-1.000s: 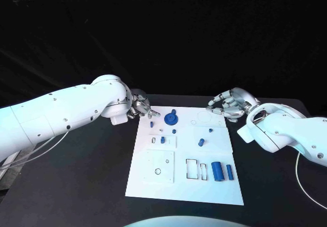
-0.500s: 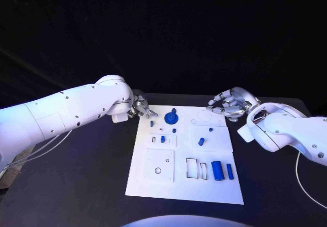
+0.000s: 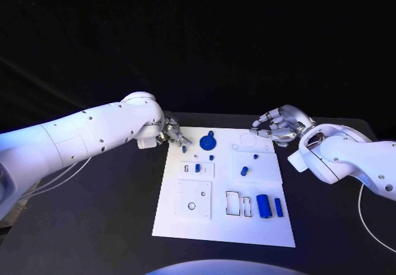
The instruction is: Assemble the parts on the task board
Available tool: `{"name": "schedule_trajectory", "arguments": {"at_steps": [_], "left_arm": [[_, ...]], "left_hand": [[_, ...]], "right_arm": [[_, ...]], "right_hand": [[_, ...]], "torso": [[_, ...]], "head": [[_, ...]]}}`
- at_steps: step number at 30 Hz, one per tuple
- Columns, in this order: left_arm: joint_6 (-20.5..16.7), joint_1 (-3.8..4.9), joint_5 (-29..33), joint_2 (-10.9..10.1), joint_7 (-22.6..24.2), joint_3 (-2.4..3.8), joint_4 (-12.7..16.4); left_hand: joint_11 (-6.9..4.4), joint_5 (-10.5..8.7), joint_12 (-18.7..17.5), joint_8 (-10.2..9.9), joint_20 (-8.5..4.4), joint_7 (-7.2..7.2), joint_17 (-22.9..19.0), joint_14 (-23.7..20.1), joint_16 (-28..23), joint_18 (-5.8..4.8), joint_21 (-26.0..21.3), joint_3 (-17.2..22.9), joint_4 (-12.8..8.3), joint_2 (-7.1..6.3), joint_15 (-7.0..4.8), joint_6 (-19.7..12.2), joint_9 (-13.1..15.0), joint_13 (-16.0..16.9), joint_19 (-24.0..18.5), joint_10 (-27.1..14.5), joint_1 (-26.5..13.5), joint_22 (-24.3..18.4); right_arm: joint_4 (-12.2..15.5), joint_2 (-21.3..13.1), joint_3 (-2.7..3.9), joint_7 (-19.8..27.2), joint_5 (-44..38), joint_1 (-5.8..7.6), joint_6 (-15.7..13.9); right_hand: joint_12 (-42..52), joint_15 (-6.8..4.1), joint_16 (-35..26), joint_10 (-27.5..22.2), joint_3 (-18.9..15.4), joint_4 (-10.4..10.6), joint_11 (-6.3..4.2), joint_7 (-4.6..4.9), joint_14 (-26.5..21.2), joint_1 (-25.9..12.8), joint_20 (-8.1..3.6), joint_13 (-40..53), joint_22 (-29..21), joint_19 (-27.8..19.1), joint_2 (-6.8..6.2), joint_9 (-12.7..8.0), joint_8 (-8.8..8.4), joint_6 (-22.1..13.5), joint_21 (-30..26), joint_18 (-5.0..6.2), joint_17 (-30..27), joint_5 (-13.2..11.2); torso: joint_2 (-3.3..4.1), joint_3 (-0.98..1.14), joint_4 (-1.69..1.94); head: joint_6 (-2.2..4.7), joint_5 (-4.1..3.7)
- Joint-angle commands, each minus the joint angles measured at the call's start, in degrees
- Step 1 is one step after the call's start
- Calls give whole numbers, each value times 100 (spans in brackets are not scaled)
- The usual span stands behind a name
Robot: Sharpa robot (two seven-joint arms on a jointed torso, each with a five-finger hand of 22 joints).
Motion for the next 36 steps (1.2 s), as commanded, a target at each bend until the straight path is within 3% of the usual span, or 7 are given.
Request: {"name": "schedule_trajectory", "arguments": {"at_steps": [1,17,23,29,33,36], "left_arm": [[222,-8,-24,20,61,-1,-28],[347,-34,11,64,64,-7,-90],[254,-40,68,74,50,-10,-95],[191,-41,142,76,57,-11,-93],[130,-42,263,73,55,-11,-90],[78,-42,373,66,59,-11,-88]], "left_hand": [[31,7,43,-25,53,16,531,314,-27,15,-25,-39,13,45,32,-6,-14,-4,4,-6,41,-3],[28,19,76,-26,70,9,534,311,-24,22,-28,-19,-4,180,35,66,-65,-3,-6,-18,153,-6],[22,26,96,-29,71,2,537,311,-21,25,-30,58,-17,361,31,112,-122,-32,-14,-37,365,-8],[13,24,113,-17,68,-8,545,314,-15,25,-27,128,-32,436,25,130,-148,-42,-12,-42,530,0],[-1,25,125,12,60,-24,543,314,-15,25,-25,203,-59,484,15,149,-157,-54,-12,-44,696,4],[-40,26,123,84,28,-65,540,313,-16,26,-23,584,-321,612,-19,125,-140,-88,-16,-66,1220,11]], "right_arm": [[10,3,0,42,-19,-4,29],[11,7,0,38,-19,-4,36],[11,6,0,45,-19,-4,29],[9,9,0,43,-19,-4,33],[6,10,0,39,-19,-4,37],[5,10,0,36,-19,-4,42]], "right_hand": [[-31,-29,-21,-19,27,-10,0,0,452,-33,-23,496,1,-14,-1,6,22,-25,-15,110,871,-11],[-26,-30,-23,-14,35,-13,-2,-2,453,-43,-24,501,2,-11,5,11,38,-32,-20,110,871,-9],[-26,-30,-23,-14,35,-13,-2,-2,453,-43,-24,501,2,-11,5,11,38,-32,-20,110,871,-9],[-22,-30,-18,-9,38,-14,-3,-2,456,-43,-24,506,11,-6,7,13,41,-32,-10,108,884,-8],[-22,-30,-18,-9,38,-14,-3,-2,456,-43,-24,506,11,-6,7,13,41,-32,-10,108,884,-8],[-22,-30,-18,-9,38,-14,-3,-2,456,-43,-24,506,11,-6,7,13,41,-32,-10,108,884,-8]], "torso": [[0,7,4],[0,3,2],[-5,4,9],[-3,5,0],[-5,8,5],[-5,8,7]], "head": [[-3,-3],[-32,-6],[-41,-9],[-46,-7],[-53,-7],[-60,-2]]}}
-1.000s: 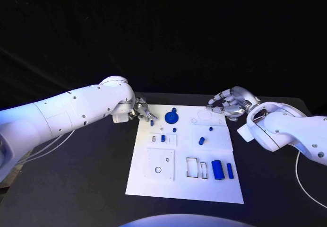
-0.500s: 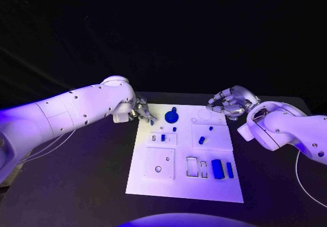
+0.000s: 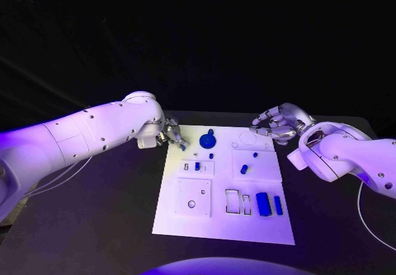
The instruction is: Assemble the parts on the task board
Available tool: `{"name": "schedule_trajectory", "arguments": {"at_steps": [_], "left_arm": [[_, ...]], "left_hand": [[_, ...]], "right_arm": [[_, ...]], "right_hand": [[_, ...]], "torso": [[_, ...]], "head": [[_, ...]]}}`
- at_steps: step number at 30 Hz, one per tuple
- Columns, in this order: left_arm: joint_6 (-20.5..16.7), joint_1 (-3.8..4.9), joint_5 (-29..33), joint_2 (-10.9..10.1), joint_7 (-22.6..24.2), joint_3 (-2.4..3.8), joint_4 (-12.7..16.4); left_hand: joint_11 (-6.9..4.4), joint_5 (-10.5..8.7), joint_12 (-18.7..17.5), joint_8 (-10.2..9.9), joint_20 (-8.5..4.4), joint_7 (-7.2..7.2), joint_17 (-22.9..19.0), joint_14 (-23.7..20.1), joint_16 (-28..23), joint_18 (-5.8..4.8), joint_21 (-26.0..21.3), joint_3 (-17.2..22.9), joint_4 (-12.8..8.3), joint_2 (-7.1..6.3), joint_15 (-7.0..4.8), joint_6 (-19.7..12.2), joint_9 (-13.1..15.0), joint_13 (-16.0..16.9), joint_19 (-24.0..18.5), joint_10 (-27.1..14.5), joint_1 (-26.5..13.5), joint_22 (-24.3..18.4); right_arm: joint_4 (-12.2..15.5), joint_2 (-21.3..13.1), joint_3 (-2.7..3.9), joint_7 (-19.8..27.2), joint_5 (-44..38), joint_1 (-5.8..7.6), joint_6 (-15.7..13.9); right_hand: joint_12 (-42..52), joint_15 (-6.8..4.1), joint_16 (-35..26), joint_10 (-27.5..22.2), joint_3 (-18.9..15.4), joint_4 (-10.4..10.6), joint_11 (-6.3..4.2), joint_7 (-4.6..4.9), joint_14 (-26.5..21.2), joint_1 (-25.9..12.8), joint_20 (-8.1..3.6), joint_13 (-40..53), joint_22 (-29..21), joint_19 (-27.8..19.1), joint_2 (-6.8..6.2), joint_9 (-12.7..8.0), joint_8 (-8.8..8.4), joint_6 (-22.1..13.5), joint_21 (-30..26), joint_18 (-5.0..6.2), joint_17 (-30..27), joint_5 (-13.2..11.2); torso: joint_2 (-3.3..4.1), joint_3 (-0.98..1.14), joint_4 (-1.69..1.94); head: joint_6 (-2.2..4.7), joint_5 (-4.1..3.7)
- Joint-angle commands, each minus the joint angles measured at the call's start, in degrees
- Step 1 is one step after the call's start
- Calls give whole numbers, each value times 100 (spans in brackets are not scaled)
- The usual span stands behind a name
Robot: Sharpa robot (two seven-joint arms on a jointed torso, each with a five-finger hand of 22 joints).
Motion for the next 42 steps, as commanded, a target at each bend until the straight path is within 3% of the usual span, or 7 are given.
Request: {"name": "schedule_trajectory", "arguments": {"at_steps": [1,4,6,15,19,29,42], "left_arm": [[-117,-3,291,1,50,-1,8],[-159,-3,416,-11,56,-2,11],[-190,-3,481,-24,59,-2,20],[-338,-4,745,-149,74,-2,161],[-421,-5,850,-269,78,-1,328],[-653,-18,972,-797,87,2,1162],[-961,-207,238,-1132,358,-17,1804]], "left_hand": [[-12,27,37,96,-11,-31,542,319,-15,25,-21,327,-195,62,-28,-8,32,-24,-24,-30,350,17],[-10,30,28,210,-20,-21,547,323,-11,22,-10,788,-399,41,-32,-68,104,-58,-22,-25,540,35],[-6,27,37,356,-12,-8,549,325,-10,24,-5,1286,-520,-64,-9,-120,196,-94,-28,-3,455,40],[-11,57,86,639,-13,-8,606,350,24,14,45,2341,-964,-353,-28,-158,354,-131,-2,55,63,107],[-28,75,125,707,-27,-25,654,370,50,9,70,2564,-1092,-415,-45,-131,381,-108,24,112,-92,146],[-60,138,186,789,-53,-57,679,383,64,-7,121,2810,-1247,-501,-72,-68,408,-44,83,207,-294,234],[-102,398,228,864,-89,-100,691,390,70,-38,213,3024,-1398,-622,-109,24,427,-7,184,333,-488,401]], "right_arm": [[3,6,0,32,-21,-3,43],[1,7,0,29,-21,-3,50],[0,7,0,28,-21,-3,54],[-10,8,0,23,-20,-3,70],[-11,6,0,22,-18,-3,73],[-10,-7,0,26,-12,-7,75],[-25,-4,-2,37,-7,-29,75]], "right_hand": [[-22,-30,-18,-9,22,2,-3,-2,456,-43,-24,507,5,-6,7,7,20,-32,-10,108,886,-8],[-22,-30,-18,-9,22,2,-3,-2,456,-43,-24,507,5,-6,7,7,20,-32,-10,108,886,-8],[-22,-30,-18,-9,22,2,-3,-2,456,-43,-24,507,5,-6,7,7,20,-32,-10,108,886,-8],[-19,-31,-24,-5,27,2,-4,-4,453,-49,-24,509,9,-2,11,10,30,-31,-8,107,872,-8],[-19,-31,-24,-5,27,2,-4,-4,453,-49,-24,509,9,-2,11,10,30,-31,-8,107,872,-8],[-19,-31,-24,-5,27,2,-4,-4,453,-49,-24,509,9,-2,11,10,30,-31,-8,107,872,-8],[-19,-31,-24,-5,27,2,-4,-4,453,-49,-24,509,9,-2,11,10,30,-31,-8,107,872,-8]], "torso": [[-1,1,4],[-3,1,2],[-5,-1,2],[-10,2,3],[-12,6,7],[-12,7,7],[-30,-2,21]], "head": [[-6,5],[-6,8],[-4,10],[3,33],[4,36],[-2,58],[-26,79]]}}
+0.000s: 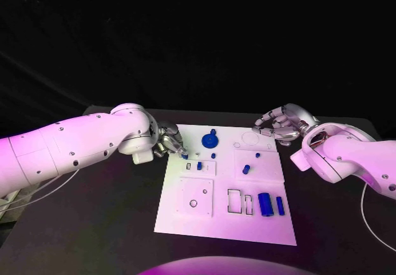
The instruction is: Assemble the parts on the task board
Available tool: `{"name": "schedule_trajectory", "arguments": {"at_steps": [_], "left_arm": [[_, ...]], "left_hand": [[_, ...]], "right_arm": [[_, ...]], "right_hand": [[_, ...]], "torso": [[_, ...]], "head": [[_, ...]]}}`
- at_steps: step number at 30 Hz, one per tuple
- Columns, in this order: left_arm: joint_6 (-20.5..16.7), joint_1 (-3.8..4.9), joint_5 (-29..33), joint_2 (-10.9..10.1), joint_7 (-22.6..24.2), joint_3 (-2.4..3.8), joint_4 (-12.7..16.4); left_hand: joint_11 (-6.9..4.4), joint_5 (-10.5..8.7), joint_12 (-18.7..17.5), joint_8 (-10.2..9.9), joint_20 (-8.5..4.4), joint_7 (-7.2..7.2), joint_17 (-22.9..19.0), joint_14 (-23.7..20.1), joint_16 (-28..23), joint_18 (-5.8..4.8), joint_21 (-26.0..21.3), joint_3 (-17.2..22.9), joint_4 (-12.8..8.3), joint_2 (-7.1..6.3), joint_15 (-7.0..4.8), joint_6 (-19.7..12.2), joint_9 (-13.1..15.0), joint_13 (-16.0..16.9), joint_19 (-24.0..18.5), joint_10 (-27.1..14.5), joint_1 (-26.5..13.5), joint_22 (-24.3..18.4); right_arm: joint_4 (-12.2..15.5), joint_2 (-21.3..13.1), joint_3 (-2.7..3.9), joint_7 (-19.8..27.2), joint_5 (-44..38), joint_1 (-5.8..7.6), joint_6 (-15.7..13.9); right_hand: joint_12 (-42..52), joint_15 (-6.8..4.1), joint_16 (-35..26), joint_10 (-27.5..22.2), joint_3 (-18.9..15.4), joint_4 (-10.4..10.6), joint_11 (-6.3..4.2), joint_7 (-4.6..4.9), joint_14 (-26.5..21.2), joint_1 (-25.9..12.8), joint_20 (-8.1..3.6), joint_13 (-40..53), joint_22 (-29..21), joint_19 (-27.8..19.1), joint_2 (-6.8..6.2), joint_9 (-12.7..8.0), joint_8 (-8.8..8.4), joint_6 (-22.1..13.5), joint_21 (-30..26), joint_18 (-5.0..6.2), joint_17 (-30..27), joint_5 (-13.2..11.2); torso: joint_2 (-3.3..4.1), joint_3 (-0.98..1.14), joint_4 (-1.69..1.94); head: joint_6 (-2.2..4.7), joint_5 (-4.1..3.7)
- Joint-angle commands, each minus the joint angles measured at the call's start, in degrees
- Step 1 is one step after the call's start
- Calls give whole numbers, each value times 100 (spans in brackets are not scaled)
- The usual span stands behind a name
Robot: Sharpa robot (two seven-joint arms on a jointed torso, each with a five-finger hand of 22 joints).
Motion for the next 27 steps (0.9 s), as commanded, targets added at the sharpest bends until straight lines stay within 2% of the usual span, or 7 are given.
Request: {"name": "schedule_trajectory", "arguments": {"at_steps": [1,6,11,13,27], "left_arm": [[-206,-44,-427,-13,234,-13,110],[-215,-99,-583,-3,273,-66,181],[-205,-136,-656,32,283,-97,197],[-195,-145,-671,41,283,-103,202],[-135,-212,-724,134,195,-154,172]], "left_hand": [[-5,55,19,19,10,-48,692,382,23,-40,34,1002,-964,7,-36,77,424,7,45,48,-58,26],[-21,254,40,26,-5,-63,693,384,23,-54,77,1033,-1012,-28,-51,116,416,36,90,100,-127,102],[-29,366,50,25,-13,-71,698,386,26,-58,90,1033,-1038,-46,-59,142,409,52,103,127,-159,125],[-38,505,49,23,-20,-81,697,386,25,-62,104,1021,-1058,-65,-65,174,400,51,114,151,-203,147],[-52,692,71,17,-31,-96,700,388,26,-64,118,999,-1090,-79,-77,217,388,89,125,201,-252,167]], "right_arm": [[-3,5,-1,41,-13,-12,64],[-2,7,-1,43,-12,-23,65],[3,6,-1,42,-12,-30,64],[4,5,-1,40,-12,-31,64],[18,-3,-1,34,-12,-33,64]], "right_hand": [[-19,-31,-24,-5,27,2,-4,-4,453,-49,-24,505,5,-2,11,7,30,-31,-8,107,869,-8],[-20,-33,-25,-5,28,3,-6,-6,452,-63,-25,504,-8,-7,8,11,44,-32,-27,110,866,-10],[-20,-33,-25,-5,28,3,-6,-6,452,-63,-25,504,-8,-7,8,11,44,-32,-27,110,866,-10],[-20,-33,-25,-5,28,3,-6,-6,452,-63,-25,504,-8,-7,8,11,44,-32,-27,110,866,-10],[-20,-33,-25,-5,28,3,-6,-6,452,-63,-25,504,-8,-7,8,11,44,-32,-27,110,866,-10]], "torso": [[-10,-6,10],[1,-4,2],[7,0,-1],[10,1,0],[5,3,0]], "head": [[-14,10],[-5,17],[-21,23],[-28,19],[-77,13]]}}
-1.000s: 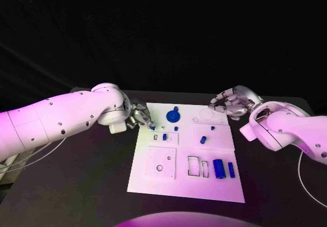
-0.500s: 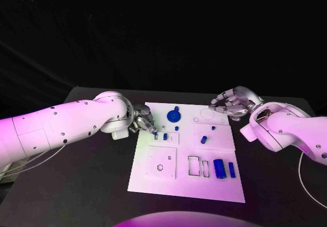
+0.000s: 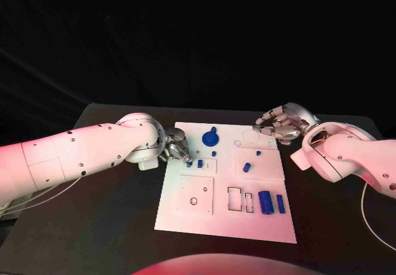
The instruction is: Assemble the parts on the task board
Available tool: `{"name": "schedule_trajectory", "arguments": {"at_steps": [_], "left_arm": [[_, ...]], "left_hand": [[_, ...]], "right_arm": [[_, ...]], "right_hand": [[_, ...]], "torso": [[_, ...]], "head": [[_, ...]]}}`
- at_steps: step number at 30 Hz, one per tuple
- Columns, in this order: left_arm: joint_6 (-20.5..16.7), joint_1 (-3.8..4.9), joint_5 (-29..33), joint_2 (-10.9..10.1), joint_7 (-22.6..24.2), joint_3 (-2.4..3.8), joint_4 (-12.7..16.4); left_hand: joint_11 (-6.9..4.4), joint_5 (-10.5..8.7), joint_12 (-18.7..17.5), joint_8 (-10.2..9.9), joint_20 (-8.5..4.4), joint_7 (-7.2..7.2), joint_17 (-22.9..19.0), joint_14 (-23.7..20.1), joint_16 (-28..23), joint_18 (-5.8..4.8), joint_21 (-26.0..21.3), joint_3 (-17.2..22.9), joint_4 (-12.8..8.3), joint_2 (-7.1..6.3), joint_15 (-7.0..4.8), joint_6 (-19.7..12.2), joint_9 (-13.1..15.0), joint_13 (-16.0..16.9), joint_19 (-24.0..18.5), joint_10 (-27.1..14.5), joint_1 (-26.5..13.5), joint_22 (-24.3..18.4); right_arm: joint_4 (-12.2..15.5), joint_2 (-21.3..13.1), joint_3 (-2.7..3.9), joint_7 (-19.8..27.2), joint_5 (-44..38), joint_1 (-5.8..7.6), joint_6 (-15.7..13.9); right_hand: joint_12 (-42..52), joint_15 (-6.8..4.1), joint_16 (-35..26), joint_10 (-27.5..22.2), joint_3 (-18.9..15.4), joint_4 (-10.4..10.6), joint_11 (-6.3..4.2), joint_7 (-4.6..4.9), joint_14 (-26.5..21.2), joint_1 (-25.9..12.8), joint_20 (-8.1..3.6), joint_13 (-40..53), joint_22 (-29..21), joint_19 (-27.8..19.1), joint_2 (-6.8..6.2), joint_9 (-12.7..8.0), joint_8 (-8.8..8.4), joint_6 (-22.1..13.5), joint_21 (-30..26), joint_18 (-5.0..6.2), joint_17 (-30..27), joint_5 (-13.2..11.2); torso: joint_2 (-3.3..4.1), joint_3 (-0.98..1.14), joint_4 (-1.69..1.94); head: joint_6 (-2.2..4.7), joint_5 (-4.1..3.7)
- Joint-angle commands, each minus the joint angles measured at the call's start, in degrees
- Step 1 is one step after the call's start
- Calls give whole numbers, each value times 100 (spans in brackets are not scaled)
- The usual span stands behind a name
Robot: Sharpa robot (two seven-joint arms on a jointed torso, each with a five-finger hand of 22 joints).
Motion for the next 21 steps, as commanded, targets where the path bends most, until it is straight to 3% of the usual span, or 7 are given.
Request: {"name": "schedule_trajectory", "arguments": {"at_steps": [1,15,21], "left_arm": [[45,-12,-66,14,-3,-5,1],[149,-25,-171,-29,-109,-18,27],[141,-33,-186,-64,-164,-19,40]], "left_hand": [[-9,41,38,8,-9,-74,700,397,26,-64,25,1032,-1056,27,-29,96,-12,11,20,37,-10,1],[-17,125,38,10,-14,-83,700,397,26,-66,32,1022,-1082,14,-35,121,-16,10,26,57,-26,11],[-27,246,40,12,-21,-94,704,399,27,-71,48,1016,-1104,0,-43,155,-20,14,41,84,-57,38]], "right_arm": [[13,-4,0,29,-16,-4,64],[15,-8,0,24,-17,-4,65],[14,-11,0,25,-17,-4,64]], "right_hand": [[-20,-33,-25,-4,28,3,-6,-6,453,-63,-25,506,-6,-7,8,6,21,-32,-27,110,868,-10],[-20,-33,-25,-4,28,3,-6,-6,453,-63,-25,506,-6,-7,8,6,21,-32,-27,110,868,-10],[-20,-33,-25,-4,28,3,-6,-6,453,-63,-25,506,-6,-7,8,6,21,-32,-27,110,868,-10]], "torso": [[-4,1,0],[-10,-2,5],[-5,-2,6]], "head": [[-15,-5],[-34,5],[-38,3]]}}
